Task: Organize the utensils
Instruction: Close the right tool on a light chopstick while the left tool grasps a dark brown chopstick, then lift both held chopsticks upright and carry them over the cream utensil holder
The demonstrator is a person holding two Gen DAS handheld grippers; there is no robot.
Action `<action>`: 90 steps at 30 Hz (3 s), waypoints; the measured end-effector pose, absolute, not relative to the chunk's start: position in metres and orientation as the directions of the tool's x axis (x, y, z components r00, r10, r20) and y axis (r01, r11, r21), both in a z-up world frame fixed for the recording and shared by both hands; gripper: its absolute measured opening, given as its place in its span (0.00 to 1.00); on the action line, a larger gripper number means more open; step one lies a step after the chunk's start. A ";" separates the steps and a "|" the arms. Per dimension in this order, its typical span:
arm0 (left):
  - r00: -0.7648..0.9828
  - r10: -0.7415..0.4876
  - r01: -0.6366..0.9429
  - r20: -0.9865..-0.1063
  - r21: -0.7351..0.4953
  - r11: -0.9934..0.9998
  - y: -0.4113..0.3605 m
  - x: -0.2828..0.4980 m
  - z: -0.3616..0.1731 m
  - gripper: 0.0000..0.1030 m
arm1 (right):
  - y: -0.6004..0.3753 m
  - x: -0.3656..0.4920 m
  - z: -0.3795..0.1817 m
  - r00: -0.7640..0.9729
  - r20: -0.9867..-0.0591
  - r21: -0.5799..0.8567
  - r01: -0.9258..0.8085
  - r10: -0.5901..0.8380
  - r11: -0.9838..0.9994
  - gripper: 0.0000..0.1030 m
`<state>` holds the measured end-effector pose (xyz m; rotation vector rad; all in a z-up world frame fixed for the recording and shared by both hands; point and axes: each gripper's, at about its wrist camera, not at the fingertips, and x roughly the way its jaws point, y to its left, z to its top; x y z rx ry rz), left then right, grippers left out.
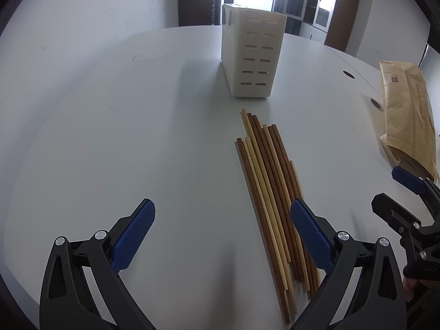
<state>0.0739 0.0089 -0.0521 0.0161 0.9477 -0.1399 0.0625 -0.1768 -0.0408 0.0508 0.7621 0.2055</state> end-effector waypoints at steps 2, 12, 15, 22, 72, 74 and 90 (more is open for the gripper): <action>0.553 -0.120 0.137 -0.824 -0.053 0.989 0.007 0.084 -0.060 0.85 | -0.172 0.071 -0.047 0.688 -0.688 0.131 -0.191 0.228 0.973 0.96; 0.488 -0.142 0.171 -0.861 -0.065 0.983 0.004 0.127 -0.086 0.67 | -0.149 0.118 -0.081 0.591 -0.764 0.133 -0.249 0.259 0.959 0.44; 0.482 -0.148 0.195 -0.864 -0.059 0.979 -0.002 0.136 -0.088 0.64 | -0.141 0.130 -0.088 0.569 -0.781 0.122 -0.264 0.257 0.957 0.36; 0.443 -0.160 0.206 -0.882 -0.073 0.976 -0.003 0.150 -0.100 0.56 | -0.131 0.141 -0.095 0.564 -0.793 0.071 -0.286 0.228 0.956 0.32; 0.665 -0.419 0.379 -0.618 -0.204 0.903 0.005 0.138 0.040 0.06 | -0.192 0.120 0.041 0.843 -0.345 0.201 -0.364 0.413 0.910 0.05; 0.676 -0.414 0.378 -0.609 -0.195 0.905 0.003 0.138 0.048 0.06 | -0.191 0.120 0.048 0.847 -0.336 0.193 -0.366 0.411 0.911 0.05; 0.773 -0.389 0.389 -0.501 -0.109 0.915 -0.009 0.145 0.118 0.06 | -0.192 0.146 0.091 0.864 -0.272 0.160 -0.394 0.424 0.905 0.05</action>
